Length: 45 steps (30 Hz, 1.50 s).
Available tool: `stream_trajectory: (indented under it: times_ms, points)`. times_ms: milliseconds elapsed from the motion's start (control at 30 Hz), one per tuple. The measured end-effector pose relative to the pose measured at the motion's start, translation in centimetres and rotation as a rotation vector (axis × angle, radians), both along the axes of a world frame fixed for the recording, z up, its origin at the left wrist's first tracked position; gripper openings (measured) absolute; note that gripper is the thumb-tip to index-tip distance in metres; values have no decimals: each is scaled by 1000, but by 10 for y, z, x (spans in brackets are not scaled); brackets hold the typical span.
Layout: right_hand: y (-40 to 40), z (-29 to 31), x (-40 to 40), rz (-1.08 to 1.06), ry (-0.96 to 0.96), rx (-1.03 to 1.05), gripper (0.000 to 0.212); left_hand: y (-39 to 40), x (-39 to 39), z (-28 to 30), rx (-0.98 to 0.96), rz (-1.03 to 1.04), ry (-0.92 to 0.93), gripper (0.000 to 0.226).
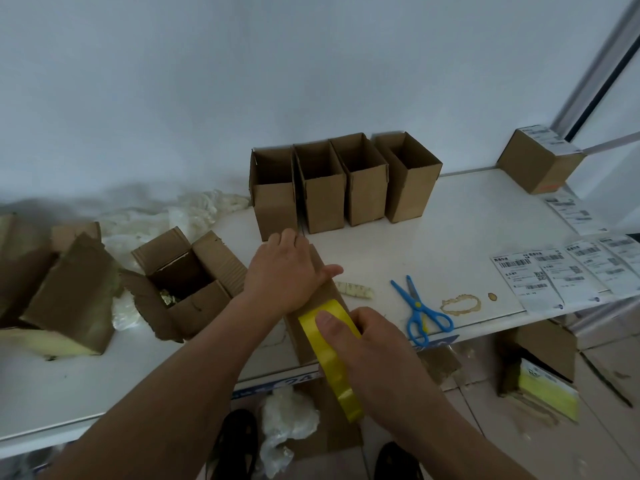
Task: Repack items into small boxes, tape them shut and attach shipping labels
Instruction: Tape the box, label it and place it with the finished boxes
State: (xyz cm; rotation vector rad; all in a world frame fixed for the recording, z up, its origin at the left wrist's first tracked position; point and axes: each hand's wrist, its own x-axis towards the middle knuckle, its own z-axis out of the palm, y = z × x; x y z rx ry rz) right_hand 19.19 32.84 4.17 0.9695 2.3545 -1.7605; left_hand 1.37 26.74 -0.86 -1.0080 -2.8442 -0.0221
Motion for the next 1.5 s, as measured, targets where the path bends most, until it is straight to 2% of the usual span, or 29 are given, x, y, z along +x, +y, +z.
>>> stream_trajectory:
  times_ms: [133, 400, 533, 600, 733, 800, 867, 1067, 1233, 1333, 1500]
  points:
    - [1, -10, 7, 25, -76, 49, 38, 3, 4, -5, -46, -13, 68, 81]
    - [0, -35, 15, 70, -107, 86, 33, -1, 7, -11, -34, -17, 105, 78]
    - [-1, -44, 17, 66, -98, 27, 30, -2, 11, -8, -12, -24, 79, 73]
    - [-2, -48, 17, 59, -85, -4, 29, -5, 18, -7, -9, -9, 21, 81]
    - [-3, -53, 15, 44, -71, -82, 26, -14, 40, -9, -50, 48, -261, 120]
    - [-4, -54, 16, 55, -67, -134, 25, -16, 44, -10, -48, 62, -400, 126]
    - [-4, -56, 19, 90, -64, -118, 26, -17, 42, -10, -41, 52, -447, 128]
    - [-12, -68, 22, 120, -155, -60, 35, -24, 32, -7, -73, 10, -441, 129]
    - [-10, -65, 14, 121, -111, -55, 35, -30, 27, -7, -16, -28, -370, 122]
    - [-12, -68, 10, 147, -111, -121, 35, -36, 26, -9, -110, -72, -411, 132]
    - [-21, -67, -5, 170, -94, -147, 33, -51, 4, -7, -124, -114, -358, 121]
